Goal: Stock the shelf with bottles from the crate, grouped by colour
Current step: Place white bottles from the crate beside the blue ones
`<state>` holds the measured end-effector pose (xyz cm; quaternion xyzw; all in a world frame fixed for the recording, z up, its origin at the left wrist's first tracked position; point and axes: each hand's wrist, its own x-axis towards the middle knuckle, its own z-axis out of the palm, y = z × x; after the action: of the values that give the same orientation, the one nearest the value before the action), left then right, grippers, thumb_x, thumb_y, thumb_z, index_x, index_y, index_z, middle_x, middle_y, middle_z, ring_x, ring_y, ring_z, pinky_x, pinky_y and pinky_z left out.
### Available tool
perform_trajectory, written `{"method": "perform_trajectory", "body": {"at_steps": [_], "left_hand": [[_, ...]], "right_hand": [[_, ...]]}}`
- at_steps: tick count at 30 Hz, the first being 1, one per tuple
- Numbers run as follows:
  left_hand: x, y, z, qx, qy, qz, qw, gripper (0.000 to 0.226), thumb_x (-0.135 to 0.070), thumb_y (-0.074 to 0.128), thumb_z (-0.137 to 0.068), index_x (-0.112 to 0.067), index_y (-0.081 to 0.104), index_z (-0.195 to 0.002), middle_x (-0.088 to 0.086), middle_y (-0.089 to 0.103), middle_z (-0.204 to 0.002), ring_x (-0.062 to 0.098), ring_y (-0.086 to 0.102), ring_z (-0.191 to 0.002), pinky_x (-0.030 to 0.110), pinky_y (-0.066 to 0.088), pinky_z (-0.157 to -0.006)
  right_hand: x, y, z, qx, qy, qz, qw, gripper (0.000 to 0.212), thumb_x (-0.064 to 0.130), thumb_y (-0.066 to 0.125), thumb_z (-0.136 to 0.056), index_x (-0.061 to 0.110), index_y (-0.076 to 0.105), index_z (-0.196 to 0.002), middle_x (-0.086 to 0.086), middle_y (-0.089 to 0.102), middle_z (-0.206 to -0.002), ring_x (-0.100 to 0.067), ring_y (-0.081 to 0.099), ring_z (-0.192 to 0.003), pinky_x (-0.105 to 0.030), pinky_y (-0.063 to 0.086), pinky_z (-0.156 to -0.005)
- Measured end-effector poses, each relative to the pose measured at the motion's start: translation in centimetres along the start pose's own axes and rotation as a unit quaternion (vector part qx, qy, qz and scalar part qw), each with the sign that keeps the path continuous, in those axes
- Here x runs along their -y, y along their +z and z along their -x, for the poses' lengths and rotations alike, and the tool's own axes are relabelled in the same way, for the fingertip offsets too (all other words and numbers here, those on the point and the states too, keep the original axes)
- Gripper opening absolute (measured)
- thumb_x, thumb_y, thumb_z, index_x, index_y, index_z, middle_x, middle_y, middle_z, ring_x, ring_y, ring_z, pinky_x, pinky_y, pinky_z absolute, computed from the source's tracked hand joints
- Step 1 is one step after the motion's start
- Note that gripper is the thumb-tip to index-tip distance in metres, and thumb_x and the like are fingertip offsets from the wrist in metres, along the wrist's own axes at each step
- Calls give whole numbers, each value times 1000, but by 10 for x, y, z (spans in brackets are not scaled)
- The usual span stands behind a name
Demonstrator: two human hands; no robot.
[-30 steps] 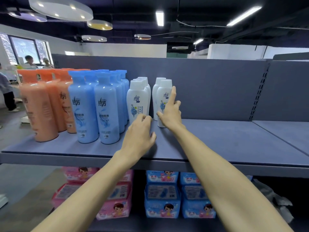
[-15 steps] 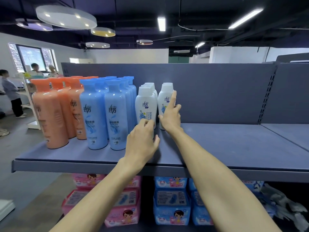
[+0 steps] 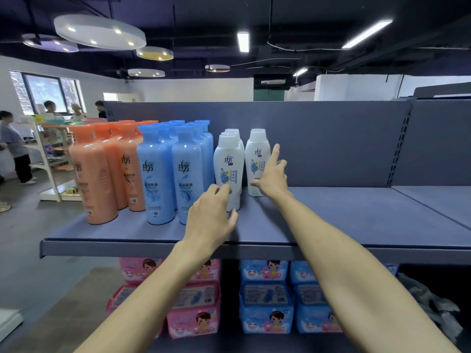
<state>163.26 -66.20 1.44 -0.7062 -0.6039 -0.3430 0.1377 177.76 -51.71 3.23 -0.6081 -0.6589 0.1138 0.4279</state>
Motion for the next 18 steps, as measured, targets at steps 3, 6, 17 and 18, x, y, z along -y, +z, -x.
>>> {"method": "perform_trajectory", "body": {"at_steps": [3, 6, 17, 18], "left_hand": [[-5, -4, -4, 15, -2, -9, 1000, 34, -28, 58, -87, -15, 53, -118, 5, 56, -110, 28, 59, -95, 37, 47, -73], [-10, -7, -4, 35, -8, -12, 999, 36, -27, 59, -87, -12, 52, -120, 7, 55, -110, 30, 58, -97, 39, 46, -76], [-21, -49, 75, 98, 37, -42, 994, 41, -35, 67, -85, -17, 49, -117, 2, 50, -110, 27, 55, -103, 34, 38, -79], [-22, -46, 77, 111, 35, -38, 992, 41, -34, 68, -84, -16, 49, -116, 3, 50, -110, 27, 55, -104, 34, 37, -78]], "right_hand": [[5, -17, 10, -1, -16, 16, 1000, 112, 15, 83, -77, 20, 2, -154, -14, 32, -132, -42, 53, -109, -43, 44, -83], [17, -30, 24, 11, -28, 36, 999, 93, 20, 85, -74, 14, 21, -142, -13, 34, -126, -42, 52, -107, -40, 43, -77], [-9, -69, 222, 43, -168, 163, 971, 86, 36, 72, -87, 18, 20, -154, -2, 44, -132, -28, 60, -100, -41, 52, -82], [-16, -69, 230, 45, -164, 181, 969, 86, 36, 71, -88, 16, 21, -154, -3, 45, -131, -28, 60, -100, -40, 53, -80]]}}
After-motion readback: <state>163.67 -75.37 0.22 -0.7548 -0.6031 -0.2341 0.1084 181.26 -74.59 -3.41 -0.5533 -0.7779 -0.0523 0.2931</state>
